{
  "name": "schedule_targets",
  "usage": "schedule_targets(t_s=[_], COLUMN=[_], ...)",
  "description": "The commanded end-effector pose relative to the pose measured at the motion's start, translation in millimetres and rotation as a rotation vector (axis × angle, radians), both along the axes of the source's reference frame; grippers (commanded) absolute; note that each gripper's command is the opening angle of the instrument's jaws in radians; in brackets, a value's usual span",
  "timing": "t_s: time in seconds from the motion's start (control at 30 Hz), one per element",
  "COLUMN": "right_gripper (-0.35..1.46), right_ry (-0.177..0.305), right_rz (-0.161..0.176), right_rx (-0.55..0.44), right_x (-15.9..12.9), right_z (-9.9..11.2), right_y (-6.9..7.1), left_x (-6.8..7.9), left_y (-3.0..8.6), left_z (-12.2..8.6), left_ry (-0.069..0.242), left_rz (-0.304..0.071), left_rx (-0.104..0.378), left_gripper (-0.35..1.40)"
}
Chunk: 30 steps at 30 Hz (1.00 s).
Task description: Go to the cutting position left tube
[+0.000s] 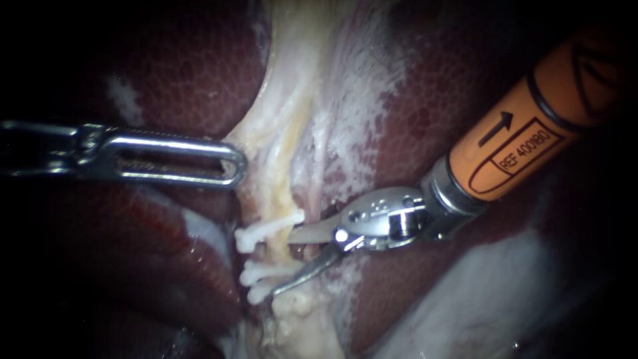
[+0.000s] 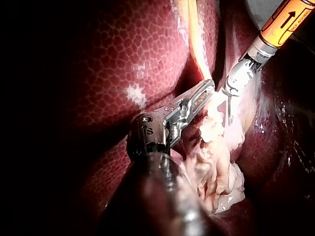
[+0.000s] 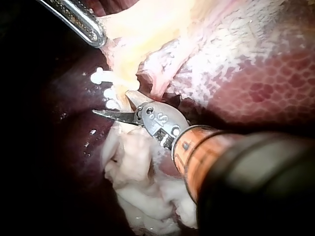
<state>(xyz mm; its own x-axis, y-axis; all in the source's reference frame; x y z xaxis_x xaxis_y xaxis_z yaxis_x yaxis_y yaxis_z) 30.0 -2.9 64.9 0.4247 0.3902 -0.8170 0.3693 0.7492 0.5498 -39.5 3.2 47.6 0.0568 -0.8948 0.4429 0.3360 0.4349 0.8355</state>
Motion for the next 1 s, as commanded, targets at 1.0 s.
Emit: schedule_targets(t_s=[1.0], right_gripper=[0.93], right_ry=[0.037], right_rz=[-0.012], right_rx=[0.075], right_x=[1.2], right_z=[0.6], right_y=[-0.1], left_x=[-0.2], left_y=[0.0], left_z=[0.4], left_ry=[0.001], left_rz=[-0.001], left_rx=[-0.001], left_gripper=[-0.35])
